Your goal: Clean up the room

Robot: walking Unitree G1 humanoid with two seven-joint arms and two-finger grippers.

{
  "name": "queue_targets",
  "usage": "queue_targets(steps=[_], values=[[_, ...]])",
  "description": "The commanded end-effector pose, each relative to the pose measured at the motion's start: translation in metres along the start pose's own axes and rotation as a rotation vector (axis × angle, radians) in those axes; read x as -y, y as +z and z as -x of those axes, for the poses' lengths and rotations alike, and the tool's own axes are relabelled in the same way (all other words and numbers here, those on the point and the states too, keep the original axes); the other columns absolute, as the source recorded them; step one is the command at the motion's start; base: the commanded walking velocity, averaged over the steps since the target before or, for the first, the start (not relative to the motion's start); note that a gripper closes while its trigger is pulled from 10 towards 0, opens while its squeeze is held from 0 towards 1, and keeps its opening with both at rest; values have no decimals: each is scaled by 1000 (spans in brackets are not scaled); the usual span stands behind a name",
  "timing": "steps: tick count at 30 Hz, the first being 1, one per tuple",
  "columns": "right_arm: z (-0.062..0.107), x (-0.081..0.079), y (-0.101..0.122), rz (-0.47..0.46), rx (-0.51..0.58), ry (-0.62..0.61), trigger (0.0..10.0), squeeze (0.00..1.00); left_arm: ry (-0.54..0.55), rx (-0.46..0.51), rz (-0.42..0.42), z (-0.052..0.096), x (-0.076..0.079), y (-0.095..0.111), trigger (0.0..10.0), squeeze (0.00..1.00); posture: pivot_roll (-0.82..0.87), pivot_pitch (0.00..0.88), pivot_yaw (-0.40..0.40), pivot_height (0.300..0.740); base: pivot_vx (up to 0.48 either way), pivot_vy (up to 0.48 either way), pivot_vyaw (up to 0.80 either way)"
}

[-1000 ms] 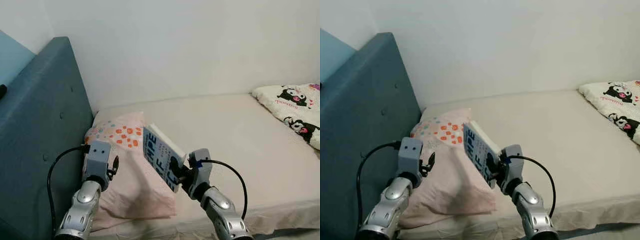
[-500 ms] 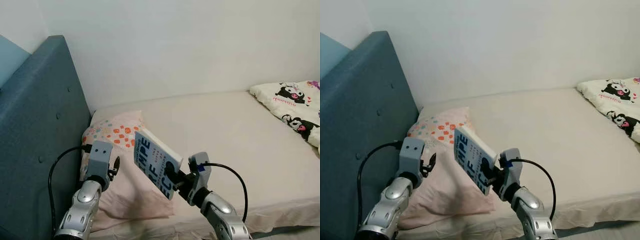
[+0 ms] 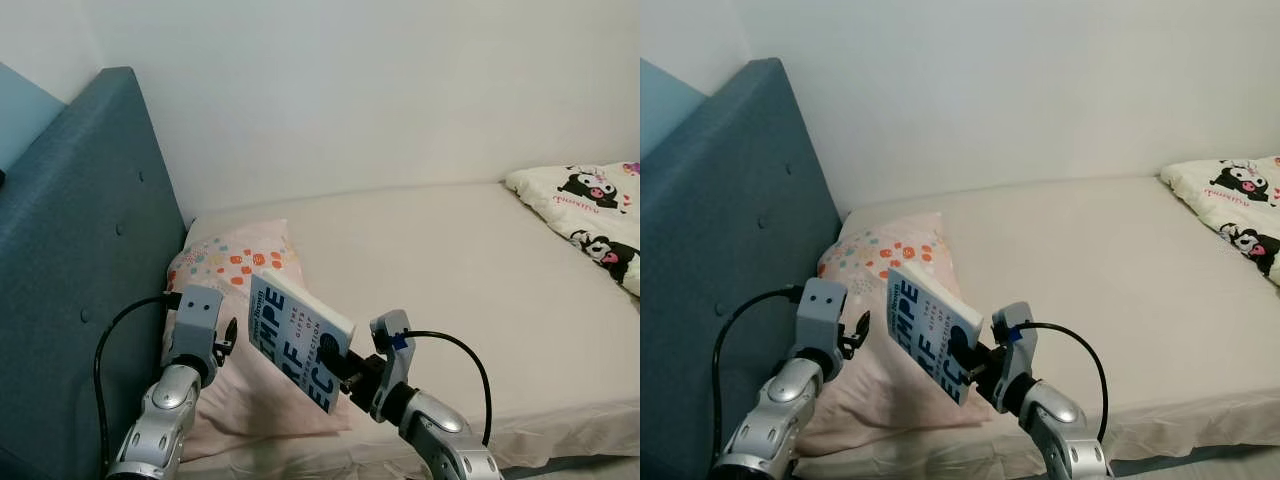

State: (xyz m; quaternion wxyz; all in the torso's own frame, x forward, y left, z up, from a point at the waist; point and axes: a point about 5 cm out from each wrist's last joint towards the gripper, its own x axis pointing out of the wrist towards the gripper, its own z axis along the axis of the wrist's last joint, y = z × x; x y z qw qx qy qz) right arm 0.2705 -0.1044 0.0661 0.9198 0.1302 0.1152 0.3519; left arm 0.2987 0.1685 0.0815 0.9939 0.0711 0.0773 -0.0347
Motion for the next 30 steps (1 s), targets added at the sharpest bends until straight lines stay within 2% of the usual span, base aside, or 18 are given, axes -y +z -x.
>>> queue_targets(steps=[1, 22, 30], values=[[0, -6, 4, -5, 21, 38, 10000, 0, 11, -18, -18, 3, -6, -3, 10000, 0, -36, 107, 2, 676, 0, 0, 0], [3, -9, 4, -11, -16, 73, 10000, 0, 8, -24, -26, 3, -8, -4, 10000, 0, -35, 105, 4, 606, 0, 0, 0], [5, -10, 2, -13, -41, 96, 10000, 0, 6, -28, -35, 4, -9, -3, 10000, 0, -31, 107, 6, 606, 0, 0, 0]])
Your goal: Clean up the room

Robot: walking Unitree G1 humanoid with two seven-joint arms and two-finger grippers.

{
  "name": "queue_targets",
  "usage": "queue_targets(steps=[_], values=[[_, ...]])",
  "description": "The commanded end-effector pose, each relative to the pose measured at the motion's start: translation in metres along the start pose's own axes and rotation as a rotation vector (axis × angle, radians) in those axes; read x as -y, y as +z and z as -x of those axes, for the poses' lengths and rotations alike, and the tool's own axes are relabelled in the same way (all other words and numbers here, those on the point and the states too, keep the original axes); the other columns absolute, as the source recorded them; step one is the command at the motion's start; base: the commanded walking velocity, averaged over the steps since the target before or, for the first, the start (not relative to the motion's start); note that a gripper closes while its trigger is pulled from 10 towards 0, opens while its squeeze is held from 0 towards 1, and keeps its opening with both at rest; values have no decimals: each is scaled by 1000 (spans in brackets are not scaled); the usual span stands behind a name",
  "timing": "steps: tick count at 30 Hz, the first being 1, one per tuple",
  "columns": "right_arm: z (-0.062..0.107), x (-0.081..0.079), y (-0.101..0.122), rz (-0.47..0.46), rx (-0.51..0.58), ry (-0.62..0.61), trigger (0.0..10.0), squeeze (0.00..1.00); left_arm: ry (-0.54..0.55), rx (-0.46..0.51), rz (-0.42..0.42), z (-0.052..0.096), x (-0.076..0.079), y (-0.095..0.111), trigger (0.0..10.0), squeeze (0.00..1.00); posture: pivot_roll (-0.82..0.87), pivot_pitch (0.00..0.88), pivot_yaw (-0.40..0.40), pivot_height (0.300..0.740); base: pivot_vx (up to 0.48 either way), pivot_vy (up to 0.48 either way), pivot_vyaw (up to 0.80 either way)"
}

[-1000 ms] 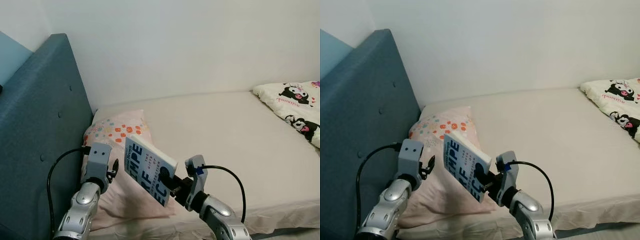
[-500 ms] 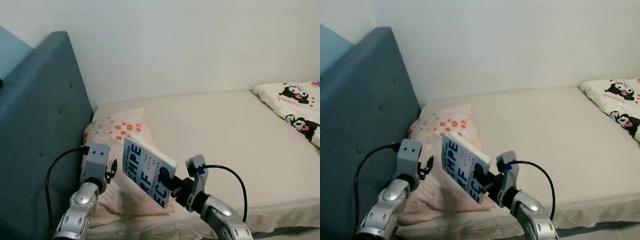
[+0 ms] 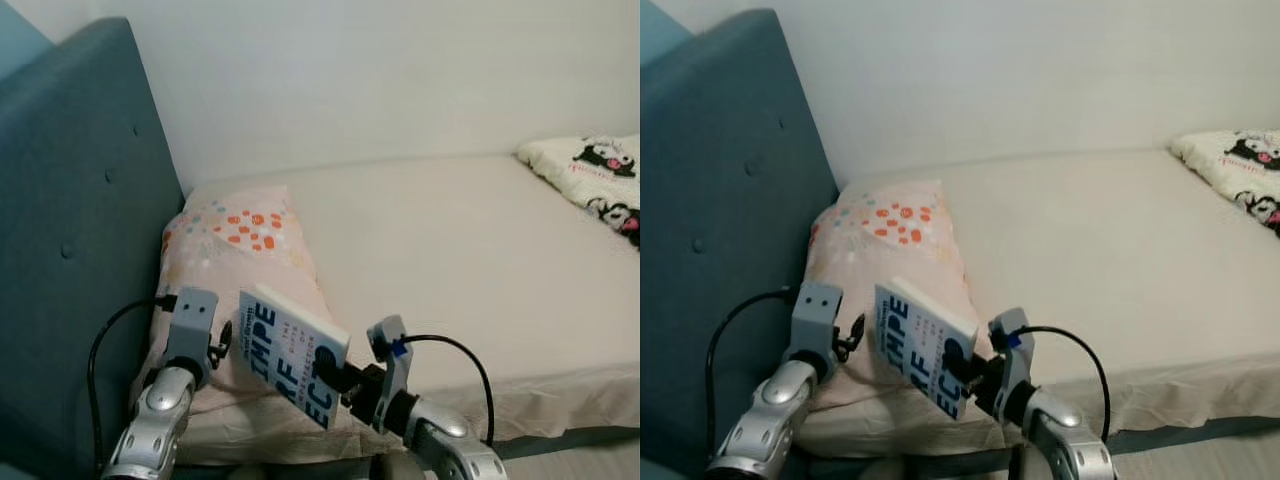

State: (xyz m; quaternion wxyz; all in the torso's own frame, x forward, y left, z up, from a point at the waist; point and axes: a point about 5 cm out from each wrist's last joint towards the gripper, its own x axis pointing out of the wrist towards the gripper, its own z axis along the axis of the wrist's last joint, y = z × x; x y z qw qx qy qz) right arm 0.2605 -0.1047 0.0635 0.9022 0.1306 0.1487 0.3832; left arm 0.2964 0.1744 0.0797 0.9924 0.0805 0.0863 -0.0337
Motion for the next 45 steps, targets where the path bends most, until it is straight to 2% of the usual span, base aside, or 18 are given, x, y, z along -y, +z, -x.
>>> queue_targets(steps=[1, 9, 16, 18, 22, 23, 26, 29, 32, 35, 37, 41, 45], values=[[-2, -5, 8, 10, 32, 34, 10000, 0, 4, -9, -17, 1, -4, -1, 10000, 0, -31, 107, 6, 606, 0, 0, 0], [0, -7, 6, 0, 35, 38, 10000, 0, -13, -11, -22, 1, -2, 0, 10000, 0, -29, 110, 9, 606, 0, 0, 0], [0, -9, 6, 9, 13, 63, 10000, 0, -22, -21, -30, 2, -5, 0, 10000, 0, -29, 113, 12, 587, 0, 0, 0], [0, -18, 5, 45, -44, 151, 10000, 0, -49, -15, -21, 5, -14, 0, 10000, 0, -31, 114, 12, 587, 0, 0, 0], [2, -24, 5, 87, -98, 221, 10000, 0, -94, 0, -6, 9, -23, 2, 10000, 0, -34, 118, 8, 587, 0, 0, 0], [5, -30, 6, 153, -185, 290, 10000, 0, -168, 28, 2, 19, -40, 9, 10000, 0, -30, 124, -4, 587, 0, 0, 0], [7, -31, 7, 198, -234, 313, 10000, 0, -213, 44, 3, 25, -49, 13, 10000, 0, -30, 124, -4, 587, 0, 0, 0], [9, -27, 8, 260, -308, 274, 10000, 0, -245, 63, -2, 32, -60, 20, 10000, 0, -25, 127, -15, 587, 0, 0, 0], [8, -23, 11, 274, -320, 210, 10000, 0, -275, 77, 3, 37, -64, 24, 10000, 0, -24, 129, -17, 587, 0, 0, 0], [1, -16, 24, 333, -242, 53, 10000, 0, -392, 92, 15, 50, -58, 27, 10000, 0, -26, 131, -16, 587, 0, 0, 0], [-1, -15, 26, 354, -217, 27, 10000, 0, -434, 83, 9, 53, -53, 25, 10000, 0, -33, 137, -10, 587, 0, 0, 0], [-5, -17, 28, 395, -143, -45, 10000, 0, -606, -1, -68, 67, -41, 11, 10000, 0, -41, 152, -5, 587, 0, 0, 0], [-7, -16, 28, 403, -74, -92, 10000, 0, -619, -51, -138, 68, -38, 0, 10000, 0, -43, 161, -8, 587, 0, 0, 0]])
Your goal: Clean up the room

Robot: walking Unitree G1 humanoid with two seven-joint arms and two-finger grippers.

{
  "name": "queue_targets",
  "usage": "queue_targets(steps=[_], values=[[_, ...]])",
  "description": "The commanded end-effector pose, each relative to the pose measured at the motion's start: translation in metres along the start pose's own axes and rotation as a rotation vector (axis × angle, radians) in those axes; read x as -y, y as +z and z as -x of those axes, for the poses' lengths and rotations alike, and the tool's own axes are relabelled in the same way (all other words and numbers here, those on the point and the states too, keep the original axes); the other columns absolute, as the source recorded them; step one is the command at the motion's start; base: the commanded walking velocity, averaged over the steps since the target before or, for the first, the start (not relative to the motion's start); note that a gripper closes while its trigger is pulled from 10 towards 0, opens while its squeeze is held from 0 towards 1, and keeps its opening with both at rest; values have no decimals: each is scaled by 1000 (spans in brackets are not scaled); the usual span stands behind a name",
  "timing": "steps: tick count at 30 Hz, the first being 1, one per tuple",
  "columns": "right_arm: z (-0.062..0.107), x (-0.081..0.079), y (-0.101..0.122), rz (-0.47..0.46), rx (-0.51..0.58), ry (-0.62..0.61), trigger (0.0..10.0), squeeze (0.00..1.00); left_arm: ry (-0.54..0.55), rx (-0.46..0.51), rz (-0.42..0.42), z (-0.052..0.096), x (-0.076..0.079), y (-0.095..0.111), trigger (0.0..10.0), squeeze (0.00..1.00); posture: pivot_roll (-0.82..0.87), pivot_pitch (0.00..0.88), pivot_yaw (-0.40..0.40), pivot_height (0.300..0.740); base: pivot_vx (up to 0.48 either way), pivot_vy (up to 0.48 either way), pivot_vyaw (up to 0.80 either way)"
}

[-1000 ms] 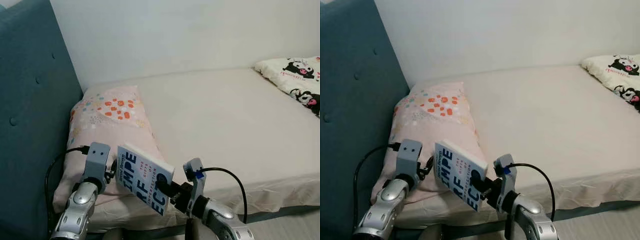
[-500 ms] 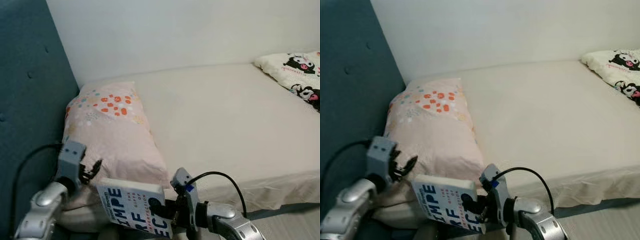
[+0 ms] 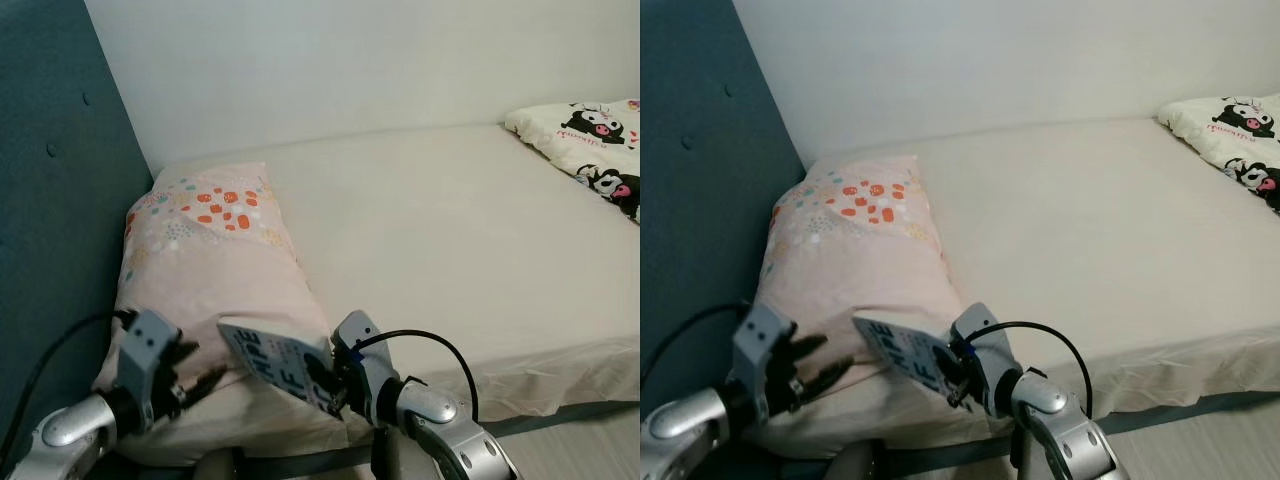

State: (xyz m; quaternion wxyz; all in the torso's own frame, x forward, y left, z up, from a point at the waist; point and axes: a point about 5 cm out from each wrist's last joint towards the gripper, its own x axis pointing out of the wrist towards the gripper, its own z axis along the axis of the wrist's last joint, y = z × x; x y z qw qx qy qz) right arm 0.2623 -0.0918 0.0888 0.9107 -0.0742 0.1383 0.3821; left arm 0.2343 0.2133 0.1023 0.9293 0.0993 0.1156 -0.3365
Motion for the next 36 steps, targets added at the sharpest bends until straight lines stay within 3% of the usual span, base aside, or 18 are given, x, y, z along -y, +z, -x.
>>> queue_targets(steps=[1, 4, 9, 12, 13, 16, 20, 21, 26, 28, 31, 33, 35, 36], values=[[-1, 3, 5, 35, 68, -61, 10000, 0, 5, -53, -43, -1, 0, -8, 10000, 0, -43, 161, -8, 587, 0, 0, 0], [-3, 5, 5, 66, 80, -90, 10000, 0, 33, -70, -81, -6, 0, -12, 10000, 0, -44, 171, -10, 587, 0, 0, 0], [-14, 20, -5, 103, 50, -207, 10000, 0, 176, -121, -210, -34, -3, -22, 10000, 0, -53, 207, -17, 587, 0, 0, 0], [-24, 32, -9, 129, 42, -292, 10000, 0, 236, -98, -205, -57, -1, -18, 10000, 0, -60, 229, -12, 587, 0, 0, 0], [-24, 32, -9, 129, 42, -292, 10000, 0, 236, -98, -205, -57, -1, -18, 10000, 0, -60, 229, -12, 587, 0, 0, 0], [-34, 45, -6, 169, 45, -349, 10000, 0, 228, -73, -234, -80, 5, -9, 10000, 0, -66, 245, -1, 587, 0, 0, 0], [-40, 52, 0, 192, 44, -365, 10000, 0, 238, -63, -255, -94, 5, -2, 10000, 0, -71, 252, 3, 587, 0, 0, 0], [-47, 58, 10, 221, 46, -374, 10000, 0, 261, -65, -288, -106, 1, 5, 10000, 0, -75, 258, 6, 587, 0, 0, 0], [-59, 70, 34, 281, 62, -389, 10000, 0, 337, -75, -377, -127, -15, 22, 10000, 0, -77, 258, 6, 587, 0, 0, 0], [-62, 72, 41, 304, 67, -390, 10000, 0, 359, -87, -397, -129, -20, 26, 10000, 0, -77, 258, 7, 587, 0, 0, 0], [-68, 85, 74, 383, 108, -447, 10000, 0, 484, -109, -477, -133, -48, 48, 10000, 0, -75, 257, 3, 587, 0, 0, 0], [-68, 86, 78, 393, 116, -457, 10000, 0, 504, -112, -491, -133, -52, 51, 10000, 0, -75, 257, 3, 587, 0, 0, 0], [-69, 93, 98, 431, 145, -486, 10000, 0, 568, -140, -556, -127, -69, 62, 10000, 0, -79, 257, -1, 587, 0, 0, 0], [-69, 93, 98, 431, 145, -486, 10000, 0, 568, -140, -556, -127, -69, 62, 10000, 0, -79, 257, -1, 587, 0, 0, 0]])
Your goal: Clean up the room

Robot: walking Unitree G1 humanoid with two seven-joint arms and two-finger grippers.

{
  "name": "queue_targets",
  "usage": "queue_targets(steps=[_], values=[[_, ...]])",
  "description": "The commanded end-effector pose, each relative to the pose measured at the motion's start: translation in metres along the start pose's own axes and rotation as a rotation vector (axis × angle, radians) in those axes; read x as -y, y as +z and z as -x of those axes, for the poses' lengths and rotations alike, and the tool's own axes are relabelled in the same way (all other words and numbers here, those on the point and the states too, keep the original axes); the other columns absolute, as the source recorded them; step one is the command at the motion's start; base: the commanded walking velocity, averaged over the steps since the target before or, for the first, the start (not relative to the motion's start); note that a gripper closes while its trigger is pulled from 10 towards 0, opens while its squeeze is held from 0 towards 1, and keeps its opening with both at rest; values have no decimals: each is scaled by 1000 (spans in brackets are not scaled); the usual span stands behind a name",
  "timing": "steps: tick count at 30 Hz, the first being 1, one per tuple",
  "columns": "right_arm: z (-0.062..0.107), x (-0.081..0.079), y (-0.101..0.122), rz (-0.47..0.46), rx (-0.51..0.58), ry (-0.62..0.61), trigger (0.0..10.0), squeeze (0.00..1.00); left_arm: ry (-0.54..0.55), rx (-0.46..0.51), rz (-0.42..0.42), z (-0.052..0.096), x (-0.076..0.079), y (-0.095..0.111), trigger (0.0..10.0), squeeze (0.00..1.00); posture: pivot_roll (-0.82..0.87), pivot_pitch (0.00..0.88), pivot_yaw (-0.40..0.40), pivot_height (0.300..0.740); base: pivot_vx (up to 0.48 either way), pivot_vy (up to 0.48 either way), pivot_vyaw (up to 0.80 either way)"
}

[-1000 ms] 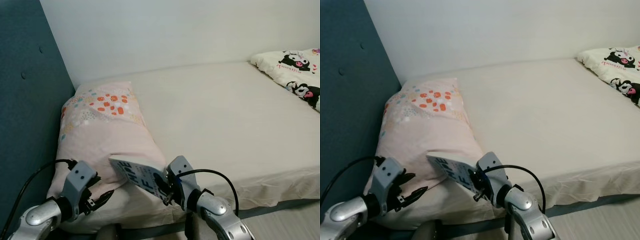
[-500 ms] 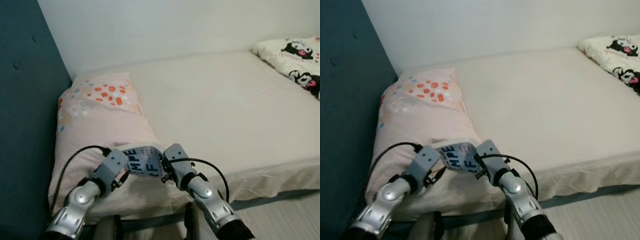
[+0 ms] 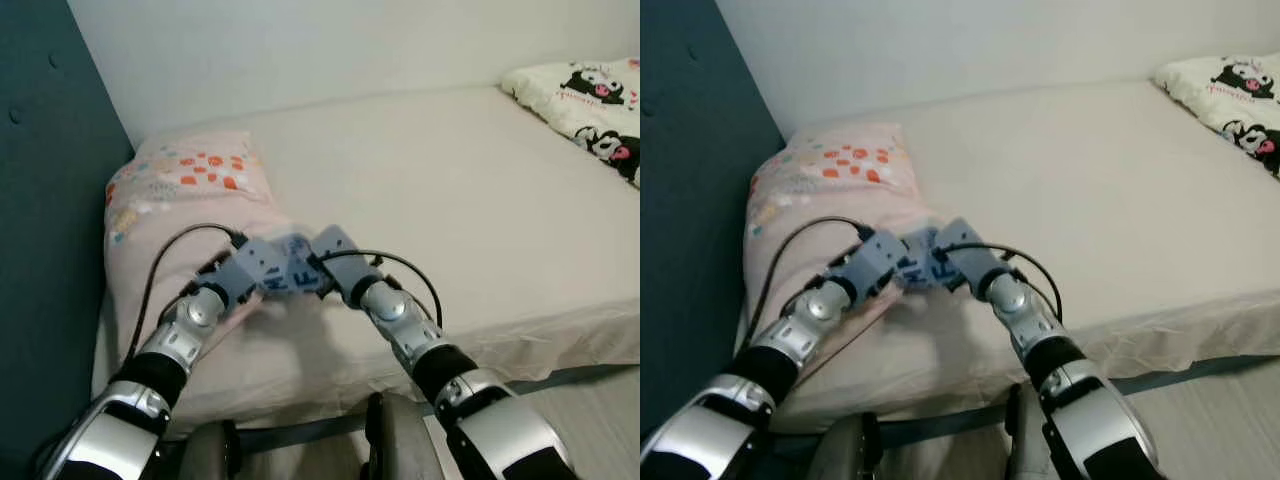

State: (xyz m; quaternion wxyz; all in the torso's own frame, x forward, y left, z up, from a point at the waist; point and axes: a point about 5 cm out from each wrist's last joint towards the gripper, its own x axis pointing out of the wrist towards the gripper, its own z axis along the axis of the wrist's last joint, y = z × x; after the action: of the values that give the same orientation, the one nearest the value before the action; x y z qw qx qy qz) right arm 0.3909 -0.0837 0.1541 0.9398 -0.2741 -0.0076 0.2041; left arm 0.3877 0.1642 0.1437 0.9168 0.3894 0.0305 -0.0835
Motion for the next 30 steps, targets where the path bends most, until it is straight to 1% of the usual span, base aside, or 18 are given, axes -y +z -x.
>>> queue_targets(steps=[1, 2, 3, 6, 9, 11, 13, 14, 16, 19, 21, 24, 25, 26, 27, 28, 29, 30], values=[[-5, 19, 19, 28, 57, -91, 10000, 0, 50, -68, -81, 2, -18, -16, 10000, 0, -78, 256, -2, 587, 0, 0, 0], [-7, 24, 26, 45, 66, -108, 10000, 0, 79, -84, -128, 2, -30, -19, 10000, 0, -75, 256, -5, 587, 0, 0, 0], [-7, 24, 26, 45, 66, -108, 10000, 0, 79, -84, -128, 2, -30, -19, 10000, 0, -75, 256, -5, 587, 0, 0, 0], [-10, 34, 38, 73, 86, -144, 10000, 0, 136, -116, -174, 3, -52, -25, 10000, 0, -74, 257, -7, 587, 0, 0, 0], [-11, 38, 43, 71, 96, -156, 10000, 0, 157, -128, -195, 5, -60, -28, 10000, 0, -71, 253, -15, 587, 0, 0, 0], [-15, 47, 61, 68, 133, -197, 10000, 0, 231, -181, -265, 11, -89, -38, 10000, 0, -70, 253, -23, 587, 0, 0, 0], [-16, 46, 64, 47, 141, -191, 10000, 0, 245, -189, -265, 13, -96, -39, 10000, 0, -68, 252, -25, 587, 0, 0, 0], [-17, 40, 65, -11, 147, -158, 10000, 0, 236, -186, -224, 14, -101, -40, 10000, 0, -66, 249, -28, 587, 0, 0, 0], [-18, 36, 65, -54, 148, -128, 10000, 0, 217, -175, -182, 14, -102, -39, 10000, 0, -66, 249, -28, 587, 0, 0, 0], [-17, 12, 56, -210, 163, -22, 10000, 0, 62, -128, -79, 16, -81, -46, 10000, 0, -62, 245, -28, 587, 0, 0, 0], [-17, 6, 53, -241, 170, -1, 10000, 0, 16, -112, -51, 17, -76, -47, 10000, 0, -62, 245, -28, 587, 0, 0, 0], [-12, -20, 45, -391, 224, 85, 10000, 0, -132, -88, 1, 29, -56, -66, 10000, 0, -64, 233, -21, 587, 0, 0, 0], [-12, -20, 45, -391, 224, 85, 10000, 0, -132, -88, 1, 29, -56, -66, 10000, 0, -64, 233, -21, 587, 0, 0, 0], [-6, -35, 43, -473, 278, 152, 10000, 0, -166, -87, 39, 37, -53, -76, 10000, 0, -66, 228, -19, 587, 0, 0, 0], [-6, -35, 43, -473, 278, 152, 10000, 0, -166, -87, 39, 37, -53, -76, 10000, 0, -66, 228, -19, 587, 0, 0, 0], [2, -50, 42, -542, 335, 233, 10000, 0, -195, -69, 97, 45, -55, -84, 10000, 0, -66, 224, -16, 587, 0, 0, 0], [2, -50, 42, -542, 335, 233, 10000, 0, -195, -69, 97, 45, -55, -84, 10000, 0, -66, 224, -16, 587, 0, 0, 0], [17, -61, 43, -624, 394, 313, 10000, 0, -236, -28, 186, 52, -60, -86, 10000, 0, -65, 221, -14, 587, 0, 0, 0]])
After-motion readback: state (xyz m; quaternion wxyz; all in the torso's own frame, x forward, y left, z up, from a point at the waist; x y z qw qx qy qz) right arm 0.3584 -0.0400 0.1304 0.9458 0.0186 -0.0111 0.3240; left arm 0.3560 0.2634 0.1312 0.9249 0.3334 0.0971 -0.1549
